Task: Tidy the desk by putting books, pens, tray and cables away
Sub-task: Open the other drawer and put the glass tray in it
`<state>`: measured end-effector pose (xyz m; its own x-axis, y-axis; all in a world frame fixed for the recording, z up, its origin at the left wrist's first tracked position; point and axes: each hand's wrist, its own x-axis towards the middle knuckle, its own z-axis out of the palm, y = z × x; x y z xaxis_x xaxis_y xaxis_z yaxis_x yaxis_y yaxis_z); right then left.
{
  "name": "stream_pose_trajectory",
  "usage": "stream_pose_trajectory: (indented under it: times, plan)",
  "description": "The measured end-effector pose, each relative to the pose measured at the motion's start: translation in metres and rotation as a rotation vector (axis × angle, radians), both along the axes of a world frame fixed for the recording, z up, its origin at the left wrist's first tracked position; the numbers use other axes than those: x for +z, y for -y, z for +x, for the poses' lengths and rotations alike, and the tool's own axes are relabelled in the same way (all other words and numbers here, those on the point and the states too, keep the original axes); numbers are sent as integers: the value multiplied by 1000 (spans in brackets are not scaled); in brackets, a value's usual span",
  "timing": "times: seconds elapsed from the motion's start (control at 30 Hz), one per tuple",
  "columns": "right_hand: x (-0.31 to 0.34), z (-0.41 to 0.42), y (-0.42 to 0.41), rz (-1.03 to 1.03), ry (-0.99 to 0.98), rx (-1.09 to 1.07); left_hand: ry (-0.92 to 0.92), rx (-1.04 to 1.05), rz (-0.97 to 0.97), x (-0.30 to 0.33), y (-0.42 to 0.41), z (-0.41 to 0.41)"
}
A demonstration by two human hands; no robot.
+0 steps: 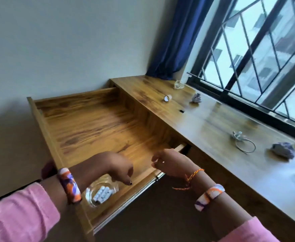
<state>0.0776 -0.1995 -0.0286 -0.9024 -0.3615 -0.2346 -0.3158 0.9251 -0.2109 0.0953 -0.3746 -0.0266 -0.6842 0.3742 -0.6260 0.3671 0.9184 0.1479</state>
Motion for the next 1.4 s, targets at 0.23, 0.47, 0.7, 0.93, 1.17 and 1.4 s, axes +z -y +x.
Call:
stream_pose_trajectory:
  times: [0.23,0.47,0.7,0.93,1.17,1.4]
  plan:
    - [16,38,-182,-43,-38,-229,-212,-176,427,12,-195,-12]
    - [-2,59,-322,-13,-80,-449,-182,-279,536,-5,-312,-6]
    - [-45,47,-379,120,-123,-456,-310,-277,566,-35,-366,-51]
    - [-71,1,-389,-20,-127,-316,-478,-134,614,-64,-389,-137]
    - [-80,-118,-348,-167,-89,85,-608,182,662,-70,-341,-233]
    - [-76,-242,-280,-224,-109,241,-842,641,499,-81,-251,-338]
